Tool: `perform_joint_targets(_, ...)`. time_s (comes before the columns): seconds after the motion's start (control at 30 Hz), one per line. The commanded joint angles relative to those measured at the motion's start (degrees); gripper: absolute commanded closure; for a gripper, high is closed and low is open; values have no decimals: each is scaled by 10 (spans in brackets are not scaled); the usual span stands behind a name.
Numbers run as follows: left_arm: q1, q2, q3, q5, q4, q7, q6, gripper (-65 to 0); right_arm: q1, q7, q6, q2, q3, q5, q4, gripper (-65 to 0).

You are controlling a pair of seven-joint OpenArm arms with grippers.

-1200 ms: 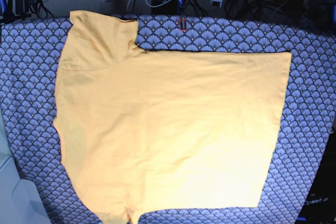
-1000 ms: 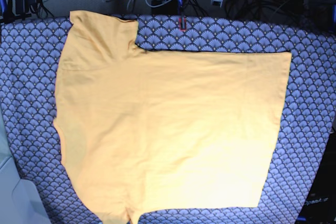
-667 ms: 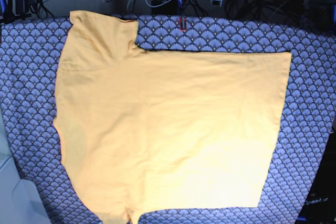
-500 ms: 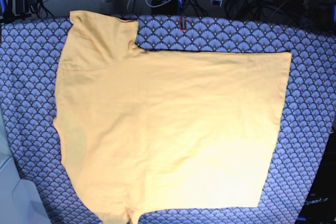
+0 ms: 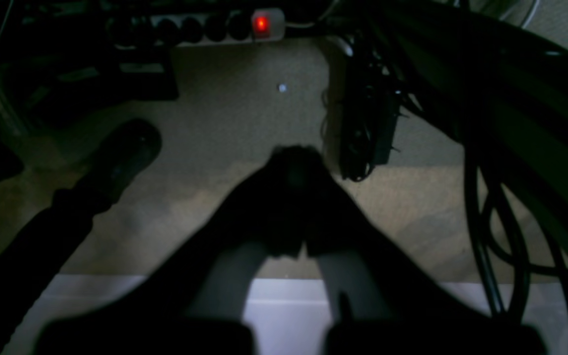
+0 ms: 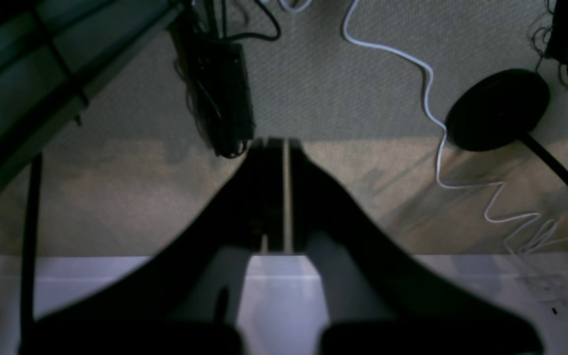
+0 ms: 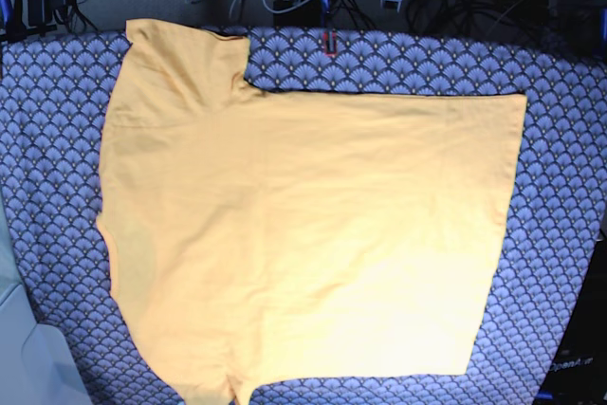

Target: Fold the T-shirt properly

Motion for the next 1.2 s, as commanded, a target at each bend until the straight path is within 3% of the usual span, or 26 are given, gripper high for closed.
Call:
perform_joint_targets(0.0,3,-1,1,-1,0,2,0,0,-4,-1,6,-1,0,2,-1,0)
perform_joint_targets(0.23,15,-1,1,-1,2,-2,-5,0,-17,-1,6,1,-2,2,-1,0)
perform_joint_targets(0.33,24,-1,1,-1,0,-37,-5,0,-41,28,7,1,1,2,6,0)
perform_joint_targets(0.53,85,-1,1,-1,0,-117,-6,0,-114,181,7,1,-1,2,9,0)
perform_joint_targets(0.63,108,-10,1,-1,0,-160,-9,0,-157,299,7,10,-4,1,9,0)
perform_joint_targets(0.83,152,-17,-3,-21,0,-268,-84,0,-211,462,7,24,-3,0,6,0)
perform_joint_targets(1.03,198,-37,-3,-73,0,-390,-125,0,-250,598,7,34,-4,0,6,0)
perform_joint_targets(1.17,228,-37,-3,-92,0,-450,-129,0,-267,669,7,39,-4,0,6,0)
